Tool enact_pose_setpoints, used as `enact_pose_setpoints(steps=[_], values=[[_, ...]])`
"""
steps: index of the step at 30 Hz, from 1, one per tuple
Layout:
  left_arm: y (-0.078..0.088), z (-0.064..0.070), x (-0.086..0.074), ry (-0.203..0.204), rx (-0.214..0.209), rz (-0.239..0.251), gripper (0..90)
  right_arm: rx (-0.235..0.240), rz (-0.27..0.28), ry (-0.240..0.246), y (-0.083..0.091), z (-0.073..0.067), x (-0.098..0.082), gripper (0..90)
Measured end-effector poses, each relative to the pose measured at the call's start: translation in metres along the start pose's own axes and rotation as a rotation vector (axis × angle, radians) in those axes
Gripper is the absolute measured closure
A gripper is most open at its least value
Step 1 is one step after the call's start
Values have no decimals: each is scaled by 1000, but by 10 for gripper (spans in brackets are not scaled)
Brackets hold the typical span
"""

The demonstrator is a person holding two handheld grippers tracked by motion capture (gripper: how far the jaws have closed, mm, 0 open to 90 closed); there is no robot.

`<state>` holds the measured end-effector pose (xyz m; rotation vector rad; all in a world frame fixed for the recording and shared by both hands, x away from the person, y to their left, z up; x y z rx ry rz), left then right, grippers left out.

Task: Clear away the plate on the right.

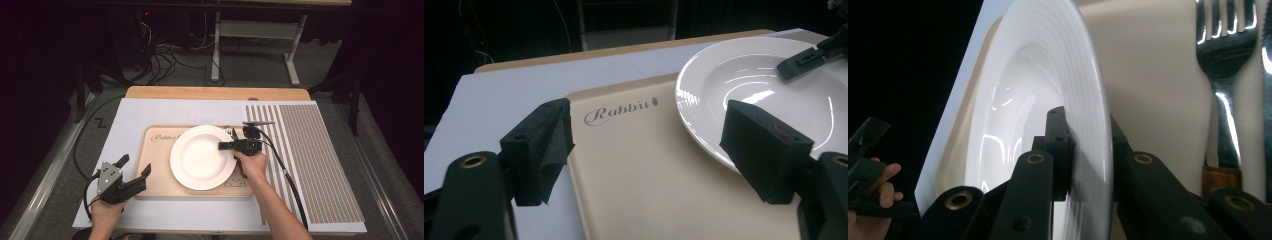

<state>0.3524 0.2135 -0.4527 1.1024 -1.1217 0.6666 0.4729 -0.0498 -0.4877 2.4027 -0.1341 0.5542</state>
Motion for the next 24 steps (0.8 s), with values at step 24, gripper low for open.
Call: enact_pose_setpoints(steps=[24], values=[[2,-2,0,14,5,6,212,-28,-58,50,-17,-4,-6,793]])
Point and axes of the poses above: each handheld gripper's, and its own axes: y roughly backward along the jaws, x roughly out of its top, z roughly to its right, the point moved 10 cm from there along -y, roughly forward along the jaws, and after that the axes turned 1 degree about y, right-handed, at the moved point
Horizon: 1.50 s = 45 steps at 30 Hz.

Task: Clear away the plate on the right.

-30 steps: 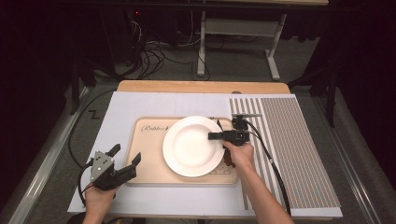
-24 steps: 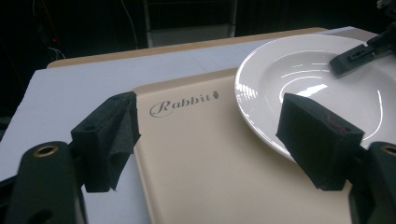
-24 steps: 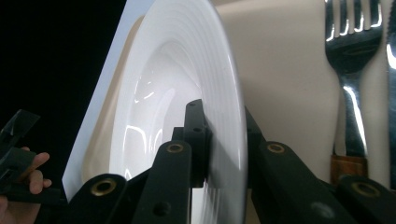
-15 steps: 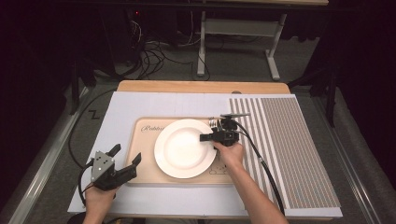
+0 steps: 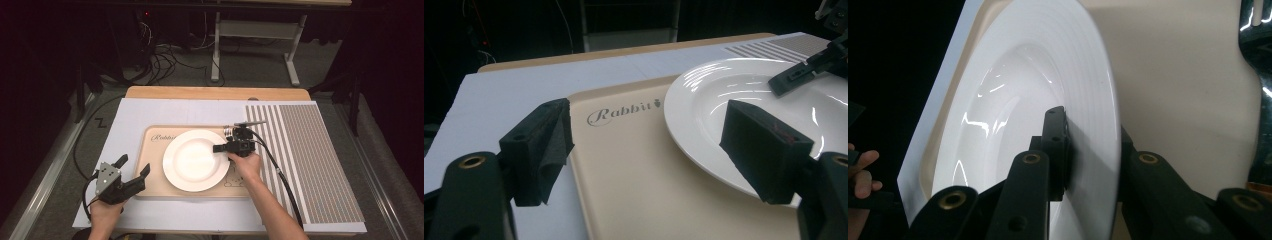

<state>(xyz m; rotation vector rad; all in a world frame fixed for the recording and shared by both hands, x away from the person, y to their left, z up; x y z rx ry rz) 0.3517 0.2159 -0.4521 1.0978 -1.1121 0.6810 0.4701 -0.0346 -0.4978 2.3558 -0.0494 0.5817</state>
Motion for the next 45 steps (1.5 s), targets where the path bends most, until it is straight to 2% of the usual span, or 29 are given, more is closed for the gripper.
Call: enact_pose_setpoints(steps=[10,19,26,29,40,45], values=[[0,0,-1,-2,1,-3,212,-5,-4,4,7,8,0,763],[0,0,-1,0,-1,-8,215,-13,-23,15,5,14,-3,749],[0,-1,-1,0,6,-3,213,-13,-32,4,3,18,-6,738],[0,-1,-1,0,9,-2,213,-22,-33,26,4,18,-6,729],[0,-1,-1,0,9,-3,212,12,-9,1,8,22,-9,673],[-1,-1,-1,1,9,-4,212,16,5,9,12,23,-9,651]])
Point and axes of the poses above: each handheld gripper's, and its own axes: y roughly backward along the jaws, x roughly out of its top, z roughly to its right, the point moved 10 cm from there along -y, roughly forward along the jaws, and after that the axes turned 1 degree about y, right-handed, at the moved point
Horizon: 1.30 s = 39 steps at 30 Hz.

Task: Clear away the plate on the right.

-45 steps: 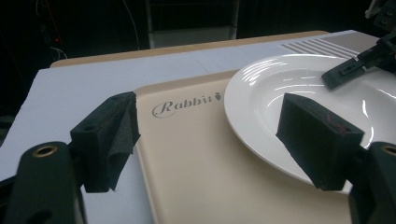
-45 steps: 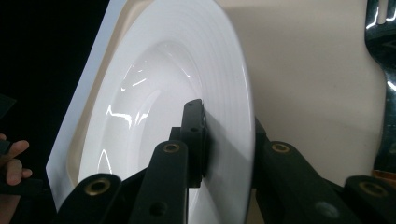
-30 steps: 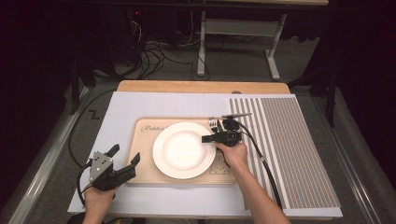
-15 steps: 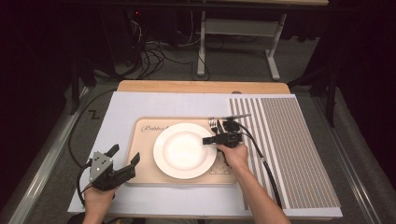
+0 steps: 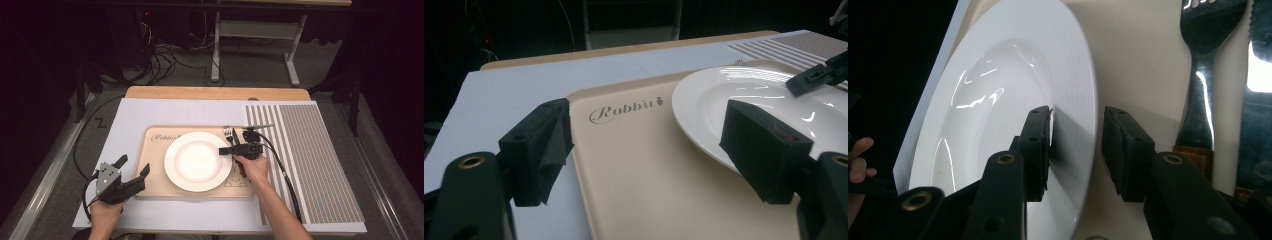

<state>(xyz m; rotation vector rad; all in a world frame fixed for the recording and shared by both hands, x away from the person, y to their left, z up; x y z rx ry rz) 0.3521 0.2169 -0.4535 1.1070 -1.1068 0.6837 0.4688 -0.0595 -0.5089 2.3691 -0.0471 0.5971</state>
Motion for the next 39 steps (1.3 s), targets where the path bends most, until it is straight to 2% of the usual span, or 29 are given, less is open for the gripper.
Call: enact_pose_setpoints(steps=[7,22,39], values=[[0,1,-1,-2,-2,-8,213,14,19,-7,9,2,0,641],[-1,0,-2,0,1,-13,213,50,89,-48,41,17,0,641],[-2,0,-2,3,5,-16,212,46,143,-67,72,33,-3,640]])
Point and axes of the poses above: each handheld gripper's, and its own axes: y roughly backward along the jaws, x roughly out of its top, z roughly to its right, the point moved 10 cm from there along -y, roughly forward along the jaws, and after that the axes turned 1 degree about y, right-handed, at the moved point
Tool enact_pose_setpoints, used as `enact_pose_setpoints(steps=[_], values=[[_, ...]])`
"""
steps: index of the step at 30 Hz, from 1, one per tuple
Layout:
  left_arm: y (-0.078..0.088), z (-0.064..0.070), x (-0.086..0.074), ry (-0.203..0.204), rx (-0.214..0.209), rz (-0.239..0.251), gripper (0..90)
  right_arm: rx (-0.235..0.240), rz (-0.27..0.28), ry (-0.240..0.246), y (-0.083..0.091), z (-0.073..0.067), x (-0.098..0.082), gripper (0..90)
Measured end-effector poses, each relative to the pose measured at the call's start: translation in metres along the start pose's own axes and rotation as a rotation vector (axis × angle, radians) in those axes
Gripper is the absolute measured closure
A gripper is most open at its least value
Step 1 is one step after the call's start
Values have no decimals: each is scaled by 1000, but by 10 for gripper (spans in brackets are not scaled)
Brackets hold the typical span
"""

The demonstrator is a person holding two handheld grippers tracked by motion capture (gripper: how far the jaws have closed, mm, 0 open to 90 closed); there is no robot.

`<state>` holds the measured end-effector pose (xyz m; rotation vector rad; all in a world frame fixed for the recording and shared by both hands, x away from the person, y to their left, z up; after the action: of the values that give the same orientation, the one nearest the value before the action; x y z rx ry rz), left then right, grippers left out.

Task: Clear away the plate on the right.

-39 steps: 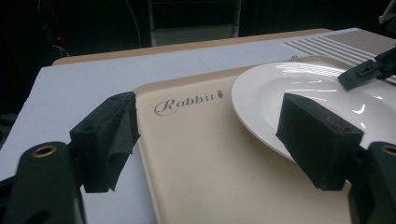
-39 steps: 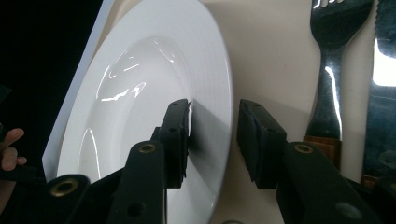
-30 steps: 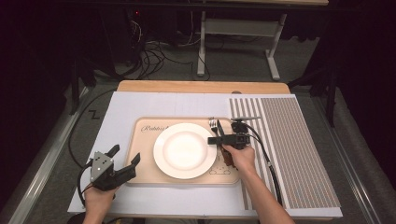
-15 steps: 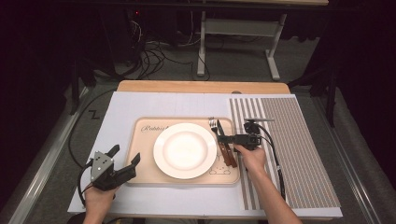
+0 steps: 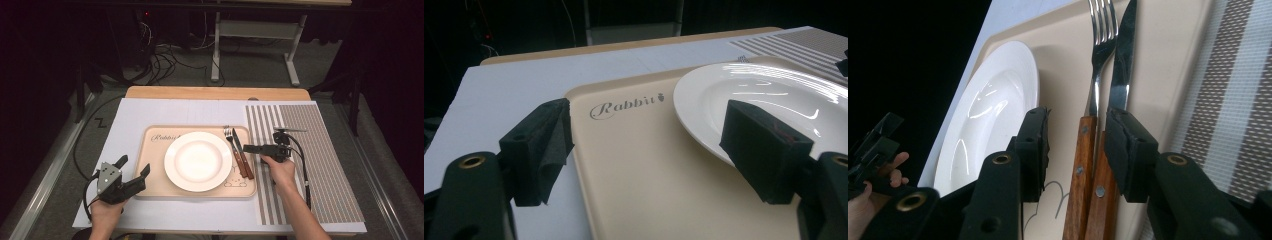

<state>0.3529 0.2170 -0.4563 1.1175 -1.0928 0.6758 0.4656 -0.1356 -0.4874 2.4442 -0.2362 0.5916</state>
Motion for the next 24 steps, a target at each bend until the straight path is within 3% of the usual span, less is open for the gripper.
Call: enact_pose_setpoints(steps=[24], values=[[0,0,0,1,0,-1,212,-27,57,-6,40,20,-2,636]])
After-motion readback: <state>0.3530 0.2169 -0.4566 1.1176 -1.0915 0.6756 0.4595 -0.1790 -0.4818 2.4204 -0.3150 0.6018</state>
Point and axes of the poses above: each handheld gripper's, and its own axes: y roughly backward along the jaws, x roughly out of its top, z roughly to its right, the point moved 10 cm from there along -y, roughly forward along the jaws, and after that the axes turned 1 degree about y, right-handed, at the moved point
